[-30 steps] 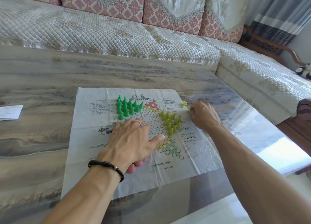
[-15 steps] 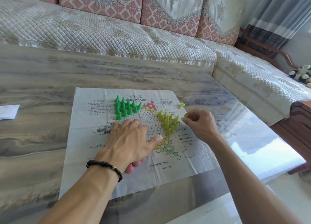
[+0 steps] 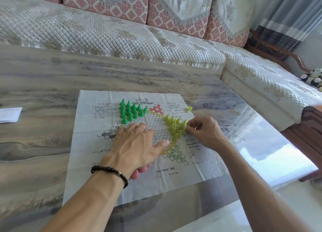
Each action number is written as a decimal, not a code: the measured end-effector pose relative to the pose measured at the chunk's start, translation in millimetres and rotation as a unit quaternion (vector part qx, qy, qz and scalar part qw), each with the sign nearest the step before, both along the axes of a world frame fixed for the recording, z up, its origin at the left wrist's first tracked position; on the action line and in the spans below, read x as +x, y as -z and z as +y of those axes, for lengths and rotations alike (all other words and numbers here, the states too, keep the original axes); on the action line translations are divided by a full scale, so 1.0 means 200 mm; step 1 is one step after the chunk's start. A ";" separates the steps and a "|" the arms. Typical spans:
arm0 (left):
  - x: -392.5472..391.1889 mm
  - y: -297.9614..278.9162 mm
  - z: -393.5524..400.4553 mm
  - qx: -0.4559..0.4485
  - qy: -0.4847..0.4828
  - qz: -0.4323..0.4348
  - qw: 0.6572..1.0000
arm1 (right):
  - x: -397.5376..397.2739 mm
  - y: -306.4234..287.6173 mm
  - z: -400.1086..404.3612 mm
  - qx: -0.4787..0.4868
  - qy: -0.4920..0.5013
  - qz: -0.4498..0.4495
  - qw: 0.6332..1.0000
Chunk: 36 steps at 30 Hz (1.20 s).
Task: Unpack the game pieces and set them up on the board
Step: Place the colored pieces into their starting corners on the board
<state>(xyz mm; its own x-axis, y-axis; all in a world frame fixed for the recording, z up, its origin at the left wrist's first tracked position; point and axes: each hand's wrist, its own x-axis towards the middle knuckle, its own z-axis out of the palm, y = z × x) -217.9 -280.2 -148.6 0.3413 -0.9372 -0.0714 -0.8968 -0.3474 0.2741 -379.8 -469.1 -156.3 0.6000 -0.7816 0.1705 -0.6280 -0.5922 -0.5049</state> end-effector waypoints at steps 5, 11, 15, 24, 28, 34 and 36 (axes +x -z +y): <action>0.00 0.00 0.00 0.002 -0.002 0.000 1.000 | 0.01 -0.04 -0.06 -0.013 0.044 -0.052 0.998; -0.01 -0.03 0.00 -0.016 -0.002 0.016 1.000 | 0.12 -0.06 -0.18 -0.112 0.029 0.086 0.990; -0.01 -0.03 0.01 -0.017 -0.006 0.045 0.999 | 0.19 -0.03 -0.23 -0.136 -0.012 0.202 0.970; 0.00 -0.01 -0.01 -0.004 -0.009 -0.018 1.000 | 0.13 -0.03 -0.23 -0.182 0.000 0.157 0.971; 0.00 -0.01 0.00 0.000 -0.005 -0.002 1.000 | 0.08 -0.06 -0.17 -0.093 0.028 0.021 0.995; -0.01 -0.01 0.00 -0.006 0.000 -0.018 1.000 | 0.01 -0.08 -0.09 0.045 0.025 -0.045 0.998; -0.01 -0.01 0.00 -0.009 -0.001 -0.020 1.000 | 0.00 -0.06 -0.08 0.050 0.023 -0.032 0.998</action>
<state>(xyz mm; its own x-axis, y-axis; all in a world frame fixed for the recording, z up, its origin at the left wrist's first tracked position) -220.2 -279.5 -147.3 0.3454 -0.9375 -0.0412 -0.9067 -0.3447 0.2432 -379.3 -485.7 -143.6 0.5528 -0.8236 0.1272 -0.6182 -0.5076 -0.6001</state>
